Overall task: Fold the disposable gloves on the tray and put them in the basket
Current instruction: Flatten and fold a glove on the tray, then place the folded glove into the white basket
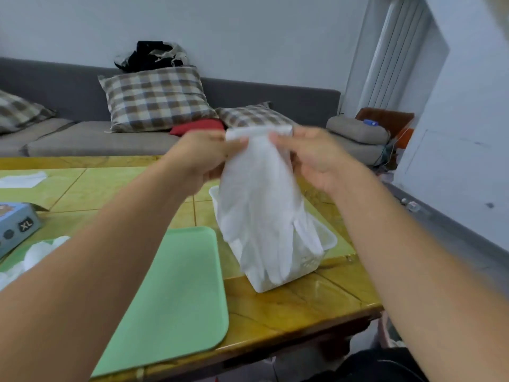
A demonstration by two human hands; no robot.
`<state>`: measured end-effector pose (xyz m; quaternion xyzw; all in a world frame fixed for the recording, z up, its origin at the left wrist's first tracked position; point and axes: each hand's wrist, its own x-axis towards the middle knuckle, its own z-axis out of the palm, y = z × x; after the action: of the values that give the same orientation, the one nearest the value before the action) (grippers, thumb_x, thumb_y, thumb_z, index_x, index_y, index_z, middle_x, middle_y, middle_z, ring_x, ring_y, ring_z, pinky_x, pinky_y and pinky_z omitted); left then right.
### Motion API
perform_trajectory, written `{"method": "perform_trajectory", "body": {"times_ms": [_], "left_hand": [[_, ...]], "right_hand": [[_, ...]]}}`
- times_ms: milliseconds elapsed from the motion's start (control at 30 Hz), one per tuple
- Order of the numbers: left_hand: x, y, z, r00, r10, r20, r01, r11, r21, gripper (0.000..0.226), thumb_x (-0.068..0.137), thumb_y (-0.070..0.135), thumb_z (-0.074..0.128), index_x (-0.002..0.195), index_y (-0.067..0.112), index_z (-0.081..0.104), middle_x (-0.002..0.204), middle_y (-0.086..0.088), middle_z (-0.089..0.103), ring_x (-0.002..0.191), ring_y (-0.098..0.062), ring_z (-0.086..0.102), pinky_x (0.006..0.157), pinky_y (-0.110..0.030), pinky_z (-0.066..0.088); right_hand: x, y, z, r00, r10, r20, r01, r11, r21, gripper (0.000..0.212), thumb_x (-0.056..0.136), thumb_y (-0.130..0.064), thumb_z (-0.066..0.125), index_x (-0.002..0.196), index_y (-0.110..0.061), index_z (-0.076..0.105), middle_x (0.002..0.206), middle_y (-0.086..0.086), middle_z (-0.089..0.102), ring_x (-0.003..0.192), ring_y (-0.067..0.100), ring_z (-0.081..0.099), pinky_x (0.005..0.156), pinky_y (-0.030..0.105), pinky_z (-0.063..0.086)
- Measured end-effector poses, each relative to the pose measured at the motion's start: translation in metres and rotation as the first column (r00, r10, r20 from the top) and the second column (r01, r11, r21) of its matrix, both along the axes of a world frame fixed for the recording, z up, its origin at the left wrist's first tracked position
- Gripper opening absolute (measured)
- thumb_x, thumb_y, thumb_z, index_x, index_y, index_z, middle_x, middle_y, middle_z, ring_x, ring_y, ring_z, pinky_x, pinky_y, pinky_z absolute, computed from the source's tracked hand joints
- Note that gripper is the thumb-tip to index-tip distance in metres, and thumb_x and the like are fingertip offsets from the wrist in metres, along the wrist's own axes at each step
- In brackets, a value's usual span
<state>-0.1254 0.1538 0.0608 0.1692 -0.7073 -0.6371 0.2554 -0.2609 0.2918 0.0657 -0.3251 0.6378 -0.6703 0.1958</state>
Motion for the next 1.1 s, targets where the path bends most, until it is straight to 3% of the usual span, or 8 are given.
{"method": "perform_trajectory", "body": {"times_ms": [133, 233, 433, 633, 767, 900, 1033, 1100], "left_hand": [[-0.02, -0.011, 0.034, 0.938, -0.006, -0.345, -0.05, 0.987, -0.151, 0.008, 0.093, 0.018, 0.072, 0.09, 0.012, 0.075, 0.088, -0.005, 0.078, 0.077, -0.018, 0.073, 0.066, -0.033, 0.06], [-0.036, -0.021, 0.031, 0.923, -0.044, -0.382, -0.085, 0.945, -0.315, 0.008, 0.091, 0.02, 0.073, 0.084, 0.019, 0.077, 0.085, 0.001, 0.078, 0.076, -0.015, 0.072, 0.07, -0.034, 0.058], [-0.042, -0.026, -0.076, 0.997, -0.051, -0.055, 0.019, 0.882, -0.47, 0.008, 0.087, 0.015, 0.077, 0.087, 0.007, 0.079, 0.08, -0.004, 0.074, 0.067, -0.004, 0.055, 0.066, -0.022, 0.045], [-0.032, -0.024, -0.121, 0.975, -0.101, 0.199, 0.201, 0.788, -0.583, 0.009, 0.076, 0.016, 0.087, 0.084, 0.014, 0.082, 0.082, -0.004, 0.078, 0.072, -0.009, 0.062, 0.07, -0.034, 0.052], [-0.02, -0.016, -0.112, 0.933, -0.152, 0.326, 0.35, 0.593, -0.725, 0.013, 0.081, 0.016, 0.082, 0.089, 0.026, 0.082, 0.087, 0.019, 0.076, 0.085, 0.007, 0.067, 0.073, -0.006, 0.046], [-0.012, -0.007, -0.099, 0.86, -0.243, 0.449, 0.5, 0.578, -0.645, 0.01, 0.085, 0.027, 0.079, 0.094, 0.025, 0.081, 0.092, 0.022, 0.076, 0.091, 0.007, 0.068, 0.085, -0.015, 0.052], [-0.012, -0.01, -0.097, 0.93, -0.207, 0.303, 0.36, 0.667, -0.653, 0.009, 0.09, 0.024, 0.072, 0.089, 0.023, 0.082, 0.09, 0.017, 0.077, 0.088, 0.001, 0.069, 0.085, -0.026, 0.054], [-0.015, -0.016, -0.098, 0.987, 0.012, 0.16, 0.127, 0.551, -0.825, 0.009, 0.085, 0.031, 0.074, 0.082, 0.025, 0.079, 0.084, 0.016, 0.074, 0.08, -0.001, 0.066, 0.078, -0.03, 0.053]], "right_hand": [[-0.025, -0.019, 0.024, 0.969, -0.095, -0.23, 0.006, 0.932, -0.362, 0.004, 0.089, -0.012, 0.075, 0.088, -0.008, 0.074, 0.09, 0.013, 0.075, 0.084, 0.027, 0.068, 0.078, 0.042, 0.057], [-0.043, -0.023, 0.02, 0.946, -0.133, -0.297, -0.018, 0.89, -0.456, 0.002, 0.09, -0.01, 0.074, 0.089, -0.01, 0.075, 0.092, 0.011, 0.074, 0.087, 0.025, 0.066, 0.085, 0.046, 0.056], [-0.061, -0.014, -0.084, 0.966, 0.037, -0.258, -0.029, 0.999, 0.036, 0.01, 0.092, -0.009, 0.073, 0.096, -0.001, 0.076, 0.081, 0.0, 0.072, 0.069, 0.003, 0.062, 0.066, 0.019, 0.049], [-0.057, 0.027, -0.12, 0.862, 0.291, -0.416, -0.122, 0.914, 0.387, 0.006, 0.086, -0.005, 0.079, 0.091, -0.004, 0.078, 0.086, 0.009, 0.076, 0.076, 0.006, 0.065, 0.072, 0.022, 0.052], [-0.048, 0.038, -0.113, 0.751, 0.419, -0.51, -0.061, 0.813, 0.578, 0.01, 0.085, -0.011, 0.079, 0.09, -0.02, 0.081, 0.089, -0.007, 0.077, 0.084, 0.01, 0.072, 0.085, 0.035, 0.059], [-0.038, 0.045, -0.102, 0.696, 0.52, -0.495, -0.026, 0.707, 0.706, 0.018, 0.087, -0.012, 0.071, 0.088, -0.026, 0.081, 0.09, -0.015, 0.077, 0.088, 0.003, 0.071, 0.09, 0.036, 0.058], [-0.035, 0.047, -0.079, 0.732, 0.491, -0.472, 0.002, 0.691, 0.723, 0.013, 0.088, -0.025, 0.074, 0.078, -0.026, 0.081, 0.073, -0.014, 0.074, 0.075, 0.004, 0.07, 0.08, 0.031, 0.058], [-0.033, 0.037, -0.077, 0.715, 0.404, -0.57, 0.064, 0.775, 0.629, 0.011, 0.087, -0.035, 0.078, 0.084, -0.025, 0.081, 0.072, -0.019, 0.072, 0.071, -0.004, 0.065, 0.076, 0.026, 0.056]]}}
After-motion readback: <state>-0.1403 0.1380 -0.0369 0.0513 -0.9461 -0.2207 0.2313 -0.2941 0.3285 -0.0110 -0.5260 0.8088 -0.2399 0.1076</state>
